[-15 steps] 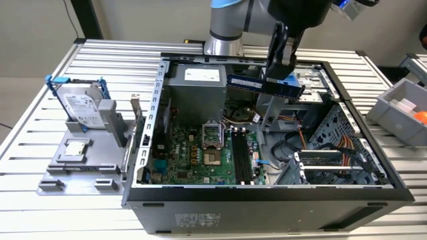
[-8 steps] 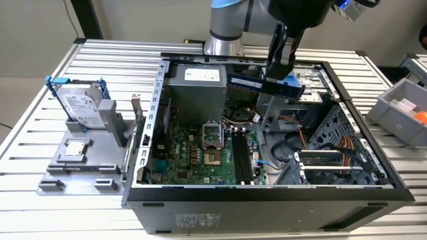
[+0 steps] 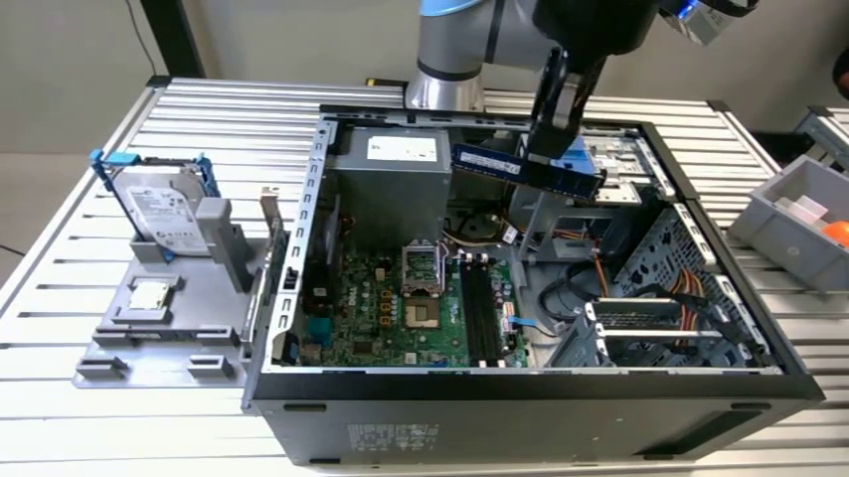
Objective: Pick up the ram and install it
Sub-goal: 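Insert the ram into the slot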
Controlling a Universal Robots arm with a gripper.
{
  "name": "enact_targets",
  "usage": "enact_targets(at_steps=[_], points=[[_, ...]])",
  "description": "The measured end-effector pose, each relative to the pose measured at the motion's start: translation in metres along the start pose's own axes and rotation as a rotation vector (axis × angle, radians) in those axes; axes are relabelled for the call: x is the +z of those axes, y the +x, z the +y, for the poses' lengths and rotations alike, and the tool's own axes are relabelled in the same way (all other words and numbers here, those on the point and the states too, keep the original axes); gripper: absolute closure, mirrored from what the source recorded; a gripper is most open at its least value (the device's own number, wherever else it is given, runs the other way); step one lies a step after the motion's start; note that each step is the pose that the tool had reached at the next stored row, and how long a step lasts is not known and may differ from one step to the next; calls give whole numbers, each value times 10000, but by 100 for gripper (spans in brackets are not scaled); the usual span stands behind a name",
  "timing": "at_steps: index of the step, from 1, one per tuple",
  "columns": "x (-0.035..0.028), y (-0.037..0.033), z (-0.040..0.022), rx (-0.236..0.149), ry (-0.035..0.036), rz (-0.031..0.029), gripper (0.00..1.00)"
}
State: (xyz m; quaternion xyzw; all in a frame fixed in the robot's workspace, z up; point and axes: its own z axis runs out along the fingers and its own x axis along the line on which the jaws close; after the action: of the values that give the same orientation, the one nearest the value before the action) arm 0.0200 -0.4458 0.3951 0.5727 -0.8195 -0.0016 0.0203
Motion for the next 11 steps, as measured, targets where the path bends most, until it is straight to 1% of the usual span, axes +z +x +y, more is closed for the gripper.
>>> enact_targets(at_steps=[11], points=[[0, 0, 0, 681, -20, -15, 100]])
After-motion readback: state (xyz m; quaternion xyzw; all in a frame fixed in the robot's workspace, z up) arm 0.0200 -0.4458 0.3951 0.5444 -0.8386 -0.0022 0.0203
